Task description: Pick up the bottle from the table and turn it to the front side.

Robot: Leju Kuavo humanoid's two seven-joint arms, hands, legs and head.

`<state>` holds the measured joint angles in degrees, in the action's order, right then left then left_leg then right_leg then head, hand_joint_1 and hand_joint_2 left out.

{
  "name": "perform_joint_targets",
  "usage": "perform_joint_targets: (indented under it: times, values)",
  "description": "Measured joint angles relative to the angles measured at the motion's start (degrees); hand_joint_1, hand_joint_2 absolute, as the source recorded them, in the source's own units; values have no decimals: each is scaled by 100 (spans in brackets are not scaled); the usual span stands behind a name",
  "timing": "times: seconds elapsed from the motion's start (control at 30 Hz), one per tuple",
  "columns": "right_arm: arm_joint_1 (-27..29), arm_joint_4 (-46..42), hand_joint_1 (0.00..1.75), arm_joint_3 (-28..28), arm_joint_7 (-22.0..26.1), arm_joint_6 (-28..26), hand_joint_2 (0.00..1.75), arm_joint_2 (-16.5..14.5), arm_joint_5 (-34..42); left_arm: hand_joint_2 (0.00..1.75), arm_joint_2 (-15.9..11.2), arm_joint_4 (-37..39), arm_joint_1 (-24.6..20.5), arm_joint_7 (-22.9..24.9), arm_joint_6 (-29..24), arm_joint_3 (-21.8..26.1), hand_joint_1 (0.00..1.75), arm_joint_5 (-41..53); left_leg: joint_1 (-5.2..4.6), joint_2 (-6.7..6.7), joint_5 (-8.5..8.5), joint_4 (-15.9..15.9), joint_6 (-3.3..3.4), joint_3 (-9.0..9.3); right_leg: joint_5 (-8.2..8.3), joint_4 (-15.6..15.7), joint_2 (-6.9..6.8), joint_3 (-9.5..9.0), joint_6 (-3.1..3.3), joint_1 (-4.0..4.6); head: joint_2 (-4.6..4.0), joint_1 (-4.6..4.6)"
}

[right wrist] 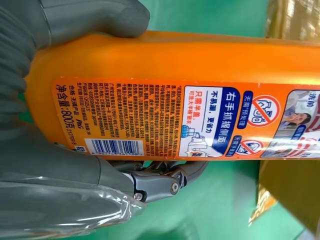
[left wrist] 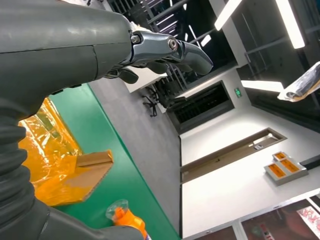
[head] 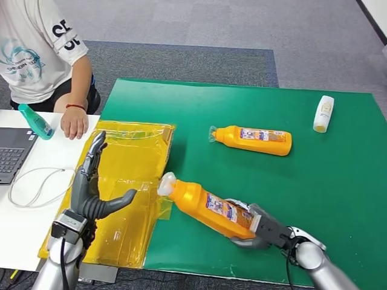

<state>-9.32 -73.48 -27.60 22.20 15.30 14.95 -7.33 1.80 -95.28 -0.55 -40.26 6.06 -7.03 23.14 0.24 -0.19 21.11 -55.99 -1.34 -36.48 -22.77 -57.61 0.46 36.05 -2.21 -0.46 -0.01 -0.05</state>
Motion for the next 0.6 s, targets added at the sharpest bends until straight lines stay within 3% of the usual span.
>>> perform_joint_targets:
  times: [0.27,0.4,0.5,0.6]
  values:
    - [261,-13,175,713,127,403,175,-426,284,175,24,-4,33,0,103,1,0,-40,-5,0,0,0,1,1,2,0,0,1,-2,-5,-1,-1]
    - [286,-19,175,953,265,581,175,-644,454,175,21,-2,41,0,523,2,0,-446,-5,1,-1,0,0,0,2,0,1,3,-2,-4,-1,-1]
    - [265,-50,175,1052,363,740,175,-786,576,175,-26,42,6,0,1720,-4,0,-1516,-5,1,-1,0,0,0,2,0,1,5,-2,-4,-1,-2]
    - [145,-61,175,1077,400,906,175,-922,708,175,-103,227,-144,-2,3908,-9,0,-2718,-5,1,-2,0,0,0,2,-2,1,4,-2,-4,0,-1]
